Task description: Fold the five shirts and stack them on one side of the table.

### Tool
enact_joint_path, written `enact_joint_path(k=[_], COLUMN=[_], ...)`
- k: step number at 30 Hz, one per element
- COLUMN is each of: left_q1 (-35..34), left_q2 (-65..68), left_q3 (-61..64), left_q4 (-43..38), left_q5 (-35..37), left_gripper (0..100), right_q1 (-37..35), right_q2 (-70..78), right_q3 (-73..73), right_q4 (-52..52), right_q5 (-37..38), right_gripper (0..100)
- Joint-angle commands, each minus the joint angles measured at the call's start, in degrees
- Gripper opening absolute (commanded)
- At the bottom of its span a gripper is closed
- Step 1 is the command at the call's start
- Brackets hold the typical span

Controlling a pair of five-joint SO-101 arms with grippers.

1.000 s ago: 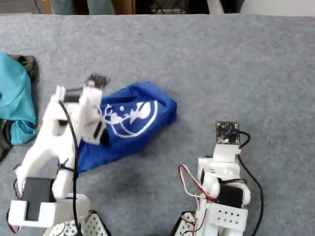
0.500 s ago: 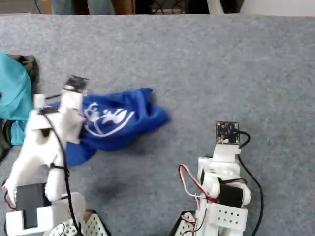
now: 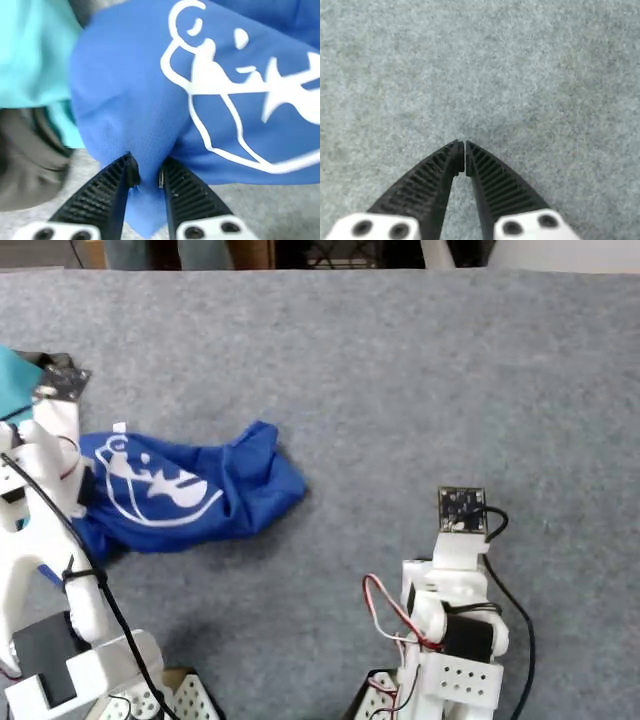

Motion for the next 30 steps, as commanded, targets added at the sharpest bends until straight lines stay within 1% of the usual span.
enact_joint_path(k=[1, 3, 5, 8, 10, 30], left_q1=[3.03, 4.62, 5.85, 6.11, 5.58, 5.58], left_q2=[-0.26, -0.26, -0.26, -0.26, -0.79, -0.62], left_q3=[6.46, 12.97, 19.47, 27.47, 30.55, 30.46], left_q4=[-0.26, -3.6, -9.14, -18.2, -22.42, -22.77], left_q5=[-0.53, -0.53, -0.44, -0.44, -0.35, -0.26], left_gripper=[3, 3, 3, 3, 3, 3], right_q1=[-0.62, -0.62, -0.62, -0.62, -0.62, -0.62], right_q2=[-2.24, -2.24, -2.24, -2.24, -2.24, -2.24], right_q3=[0.04, 0.04, 0.04, 0.04, 0.04, 0.04], right_q4=[-0.88, -0.88, -0.88, -0.88, -0.88, -0.88], right_q5=[-0.53, -0.53, -0.53, -0.53, -0.53, -0.53], right_gripper=[1.5, 1.5, 1.5, 1.5, 1.5, 1.5])
